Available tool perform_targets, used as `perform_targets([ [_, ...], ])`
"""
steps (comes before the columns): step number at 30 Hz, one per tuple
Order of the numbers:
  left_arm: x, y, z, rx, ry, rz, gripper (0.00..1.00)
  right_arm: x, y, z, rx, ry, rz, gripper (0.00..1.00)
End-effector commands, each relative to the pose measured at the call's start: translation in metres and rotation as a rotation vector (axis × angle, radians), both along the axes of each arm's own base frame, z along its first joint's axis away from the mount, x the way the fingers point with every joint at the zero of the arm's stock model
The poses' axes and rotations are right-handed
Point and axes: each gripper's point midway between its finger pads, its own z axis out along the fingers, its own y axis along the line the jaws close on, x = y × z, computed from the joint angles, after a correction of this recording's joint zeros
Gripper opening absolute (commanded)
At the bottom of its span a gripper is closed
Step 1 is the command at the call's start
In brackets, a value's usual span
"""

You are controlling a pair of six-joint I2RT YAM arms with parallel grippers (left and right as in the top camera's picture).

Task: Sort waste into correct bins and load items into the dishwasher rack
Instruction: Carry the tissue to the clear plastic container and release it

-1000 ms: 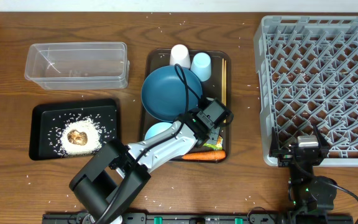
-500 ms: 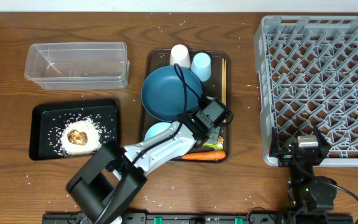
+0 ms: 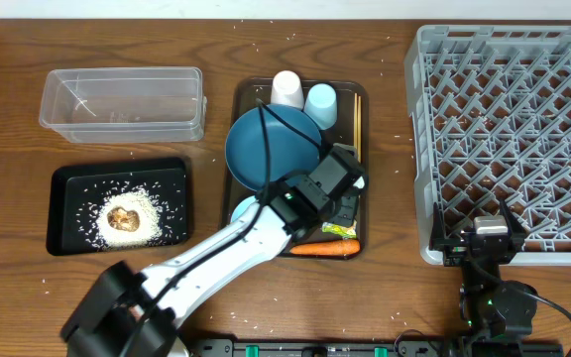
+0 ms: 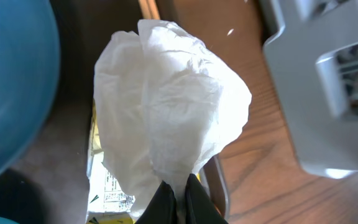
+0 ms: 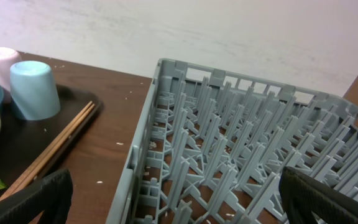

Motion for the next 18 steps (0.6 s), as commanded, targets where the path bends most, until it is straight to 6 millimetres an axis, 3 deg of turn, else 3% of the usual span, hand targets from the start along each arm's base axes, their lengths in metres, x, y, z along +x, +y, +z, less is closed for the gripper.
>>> perform_targets([
  [1, 0.020, 0.023, 0.030, -0.012, -0.095, 0.085, 0.06, 0.000, -0.003, 0.000, 0.004, -0.001, -0.015, 0.99],
  [4, 0.045, 0.055, 0.050, 0.000, -0.173, 0.203, 0.06, 0.000, -0.003, 0.000, 0.003, -0.001, -0.016, 0.99],
  [9, 0.101, 0.128, 0.073, -0.021, -0.264, 0.442, 0.06, 0.000, -0.003, 0.000, 0.004, -0.001, -0.016, 0.99],
  [15, 0.160, 0.218, 0.093, -0.069, -0.383, 0.693, 0.06, 0.000, -0.003, 0.000, 0.004, -0.001, -0.016, 0.99],
  [18, 0.179, 0.258, 0.092, -0.072, -0.422, 0.790, 0.07, 0.000, -0.003, 0.000, 0.004, -0.001, -0.015, 0.99],
])
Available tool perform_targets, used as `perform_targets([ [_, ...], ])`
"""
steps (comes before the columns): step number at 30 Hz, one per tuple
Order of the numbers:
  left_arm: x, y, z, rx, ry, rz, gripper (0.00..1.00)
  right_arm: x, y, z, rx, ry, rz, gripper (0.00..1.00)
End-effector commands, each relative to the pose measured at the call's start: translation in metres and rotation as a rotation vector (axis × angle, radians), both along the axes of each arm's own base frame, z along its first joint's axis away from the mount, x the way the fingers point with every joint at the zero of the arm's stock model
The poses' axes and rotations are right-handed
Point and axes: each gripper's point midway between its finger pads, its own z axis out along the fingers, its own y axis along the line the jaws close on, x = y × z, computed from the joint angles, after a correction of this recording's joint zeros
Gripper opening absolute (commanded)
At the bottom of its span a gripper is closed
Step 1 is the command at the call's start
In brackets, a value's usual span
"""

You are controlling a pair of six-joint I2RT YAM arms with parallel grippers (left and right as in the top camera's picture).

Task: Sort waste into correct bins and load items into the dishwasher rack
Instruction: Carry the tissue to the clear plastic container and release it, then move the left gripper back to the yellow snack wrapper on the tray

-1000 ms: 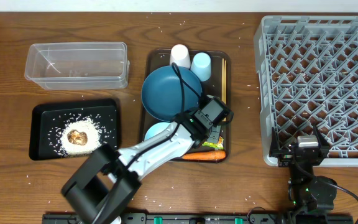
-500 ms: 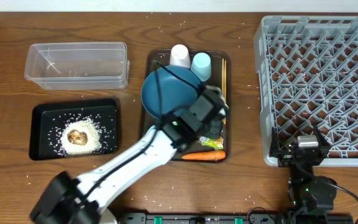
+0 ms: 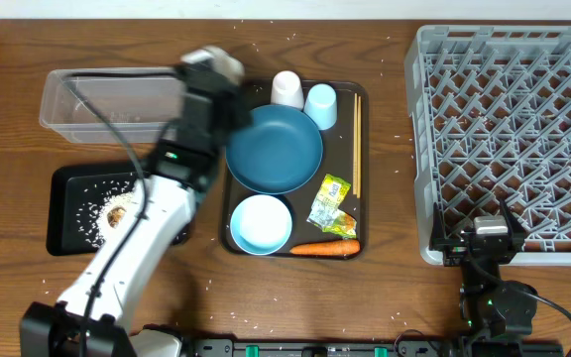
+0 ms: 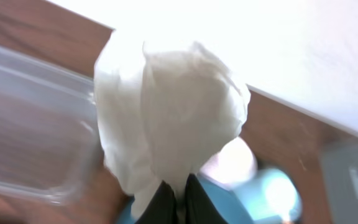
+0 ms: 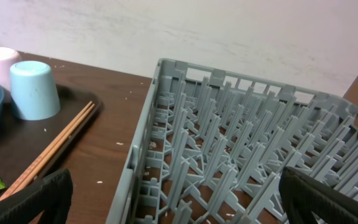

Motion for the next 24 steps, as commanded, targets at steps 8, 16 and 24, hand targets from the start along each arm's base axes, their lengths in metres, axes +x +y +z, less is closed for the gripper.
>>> perform_targets([
  [8, 0.043, 0.110, -0.051, 0.007, 0.020, 0.245, 0.17, 0.000, -0.003, 0.000, 0.004, -0.001, -0.015, 0.99],
  [16, 0.044, 0.134, -0.071, 0.010, 0.055, 0.293, 0.98, 0.000, -0.003, 0.000, 0.004, -0.001, -0.015, 0.99],
  [24, 0.038, 0.077, -0.024, -0.160, -0.018, 0.010, 0.98, 0.000, -0.003, 0.000, 0.004, -0.001, -0.015, 0.99],
])
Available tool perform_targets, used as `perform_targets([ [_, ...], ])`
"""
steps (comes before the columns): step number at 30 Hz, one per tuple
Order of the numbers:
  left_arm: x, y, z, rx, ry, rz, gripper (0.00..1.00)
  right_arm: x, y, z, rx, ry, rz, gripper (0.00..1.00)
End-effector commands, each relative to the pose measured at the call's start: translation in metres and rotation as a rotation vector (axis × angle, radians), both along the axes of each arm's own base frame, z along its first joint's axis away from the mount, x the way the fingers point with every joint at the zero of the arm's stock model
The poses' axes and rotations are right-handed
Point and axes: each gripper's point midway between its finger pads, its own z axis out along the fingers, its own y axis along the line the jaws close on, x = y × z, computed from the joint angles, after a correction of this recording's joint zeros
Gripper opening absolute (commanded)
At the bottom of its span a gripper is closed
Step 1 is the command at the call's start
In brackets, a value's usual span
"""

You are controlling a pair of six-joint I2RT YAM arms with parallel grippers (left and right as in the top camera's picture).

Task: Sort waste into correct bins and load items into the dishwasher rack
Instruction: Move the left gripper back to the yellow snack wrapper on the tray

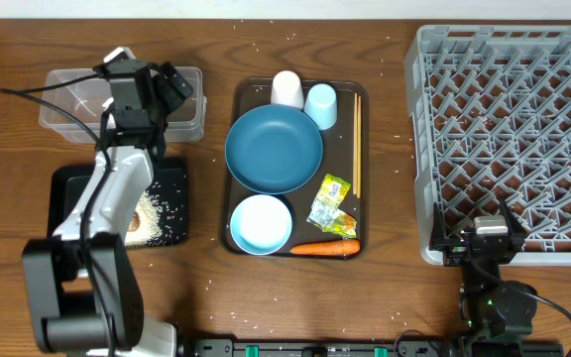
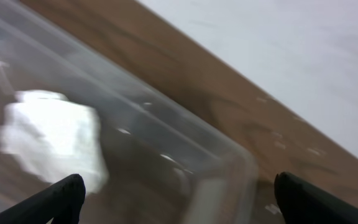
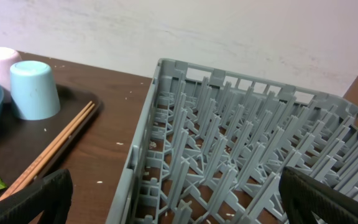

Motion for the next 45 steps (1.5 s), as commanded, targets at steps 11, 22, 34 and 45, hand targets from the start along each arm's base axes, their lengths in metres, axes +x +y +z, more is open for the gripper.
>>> perform_targets([
  [11, -0.111, -0.217, 0.027, -0.441, 0.194, -0.851, 0.98, 0.000, -0.003, 0.000, 0.004, 0.000, -0.015, 0.99],
  [22, -0.196, -0.299, -0.032, -0.179, 0.490, -0.780, 0.98, 0.000, -0.003, 0.000, 0.003, 0.000, -0.015, 0.99],
  [34, -0.232, -0.305, -0.056, -0.163, 0.599, -0.488, 0.98, 0.000, -0.003, 0.000, 0.004, 0.000, -0.015, 0.99],
  [45, -0.248, -0.310, -0.089, -0.288, 0.742, -0.248, 0.98, 0.000, -0.003, 0.000, 0.004, 0.000, -0.015, 0.99],
])
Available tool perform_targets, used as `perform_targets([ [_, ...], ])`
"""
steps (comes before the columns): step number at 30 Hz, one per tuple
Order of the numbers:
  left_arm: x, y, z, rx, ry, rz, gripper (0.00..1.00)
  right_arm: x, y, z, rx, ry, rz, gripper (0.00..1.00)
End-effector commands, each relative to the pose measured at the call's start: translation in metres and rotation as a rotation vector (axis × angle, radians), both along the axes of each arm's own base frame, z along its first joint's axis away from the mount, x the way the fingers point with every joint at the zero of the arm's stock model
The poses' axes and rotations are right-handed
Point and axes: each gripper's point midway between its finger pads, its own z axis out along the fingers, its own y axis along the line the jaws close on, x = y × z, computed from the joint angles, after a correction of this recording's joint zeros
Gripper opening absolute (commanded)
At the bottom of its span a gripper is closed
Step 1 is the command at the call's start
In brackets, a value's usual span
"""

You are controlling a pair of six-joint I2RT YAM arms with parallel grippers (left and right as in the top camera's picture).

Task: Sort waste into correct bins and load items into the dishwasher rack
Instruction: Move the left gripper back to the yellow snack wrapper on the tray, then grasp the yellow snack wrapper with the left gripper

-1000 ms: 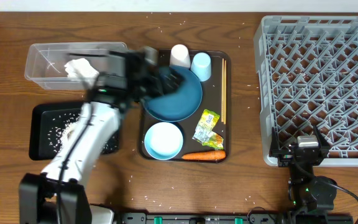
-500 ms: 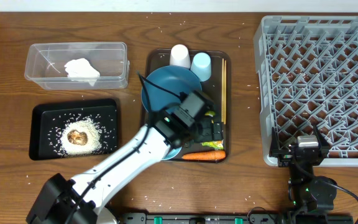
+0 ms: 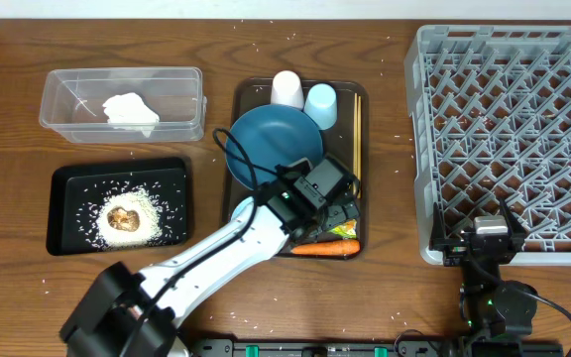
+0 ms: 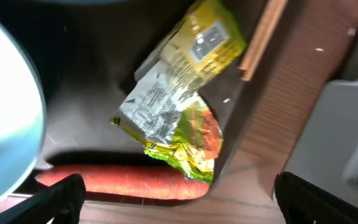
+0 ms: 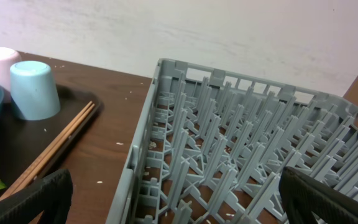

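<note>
A crumpled white tissue (image 3: 132,111) lies in the clear plastic bin (image 3: 122,71). My left gripper (image 3: 331,206) hangs open over the right front of the brown tray (image 3: 241,94). Right below it lies a yellow-green wrapper (image 4: 179,118), with nothing between the fingers (image 4: 61,199). An orange carrot (image 4: 135,183) lies along the tray's front edge. The blue plate (image 3: 271,144), pink cup (image 3: 286,89), light blue cup (image 3: 320,102) and chopsticks (image 3: 357,129) are on the tray. The white bowl (image 4: 5,124) is mostly hidden under my arm. My right gripper (image 5: 179,193) rests open by the rack.
The grey dishwasher rack (image 3: 509,129) fills the right side, with no items in it. A black tray (image 3: 171,169) holding rice and a food scrap sits at the left front. Rice grains are scattered over the wooden table.
My left gripper was open over the clear bin, with the tissue lying inside. Now it is open above the wrapper on the brown tray. The right arm has not moved.
My left gripper was shut on the white tissue above the brown tray. Then it held the tissue beside the clear bin. Then it was open with the tissue in the bin. Now it is over the tray, above the wrapper.
</note>
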Motion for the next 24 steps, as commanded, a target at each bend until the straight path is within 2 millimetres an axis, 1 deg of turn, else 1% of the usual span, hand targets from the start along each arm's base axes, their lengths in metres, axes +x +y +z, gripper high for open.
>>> perform_targets([
  [1, -0.005, -0.001, -0.012, 0.012, 0.043, 0.094, 0.98, 0.000, -0.003, 0.000, 0.003, -0.001, -0.015, 0.99],
  [7, -0.006, -0.010, -0.011, -0.003, 0.027, 0.076, 0.98, 0.000, -0.003, 0.000, 0.004, -0.001, -0.015, 0.99],
  [11, -0.006, -0.009, -0.013, 0.009, 0.019, 0.076, 0.98, 0.000, -0.003, 0.000, 0.004, -0.001, -0.015, 0.99],
  [18, -0.004, 0.006, -0.030, 0.067, 0.019, 0.154, 0.98, 0.000, -0.003, 0.000, 0.004, -0.001, -0.015, 0.99],
  [24, 0.003, -0.003, -0.040, 0.052, 0.009, 0.153, 0.98, 0.000, -0.003, 0.000, 0.004, -0.001, -0.015, 0.99],
])
